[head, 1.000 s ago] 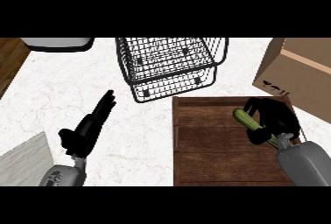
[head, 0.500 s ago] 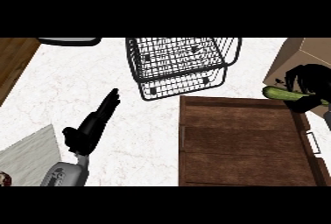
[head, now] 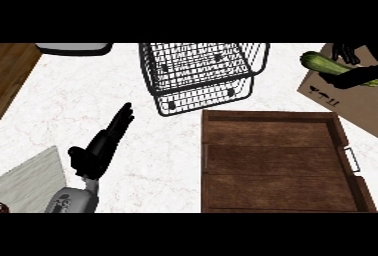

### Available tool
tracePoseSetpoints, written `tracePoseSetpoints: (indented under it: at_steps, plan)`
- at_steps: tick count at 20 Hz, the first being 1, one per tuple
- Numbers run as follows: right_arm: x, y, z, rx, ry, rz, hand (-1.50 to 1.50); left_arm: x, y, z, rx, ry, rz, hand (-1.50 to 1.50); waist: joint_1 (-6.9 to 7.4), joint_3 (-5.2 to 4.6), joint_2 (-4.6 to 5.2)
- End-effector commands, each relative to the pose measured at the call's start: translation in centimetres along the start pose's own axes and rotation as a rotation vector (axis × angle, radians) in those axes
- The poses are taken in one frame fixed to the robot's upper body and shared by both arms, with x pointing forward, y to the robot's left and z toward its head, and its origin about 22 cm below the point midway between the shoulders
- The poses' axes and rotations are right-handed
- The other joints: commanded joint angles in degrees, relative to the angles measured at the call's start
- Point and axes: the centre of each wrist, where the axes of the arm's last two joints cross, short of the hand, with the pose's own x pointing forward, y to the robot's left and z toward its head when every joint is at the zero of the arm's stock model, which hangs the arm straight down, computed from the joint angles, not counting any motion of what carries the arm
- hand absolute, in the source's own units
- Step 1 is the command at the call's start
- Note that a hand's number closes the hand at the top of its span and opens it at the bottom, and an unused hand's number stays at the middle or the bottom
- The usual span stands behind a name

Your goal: Pick the squash from the tray and place it in the tiered basket

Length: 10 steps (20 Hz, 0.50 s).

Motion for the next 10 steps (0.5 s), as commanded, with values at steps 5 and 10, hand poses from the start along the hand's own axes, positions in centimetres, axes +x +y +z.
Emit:
tracePoseSetpoints:
  at_steps: [5,10]
  plan:
    - [9.8,-2.2,-6.9,0.018,-0.098,-0.069,1.5,-0.7,-0.2,-0.8,0.01,0.012,0.003,0.0,-1.3,-0.16,-0.43]
    - [16.6,-1.9,-9.9,0.016,-0.108,-0.142,1.5,0.1,0.1,-1.9,0.02,0.019,0.009,0.0,-1.6,-0.17,-0.49]
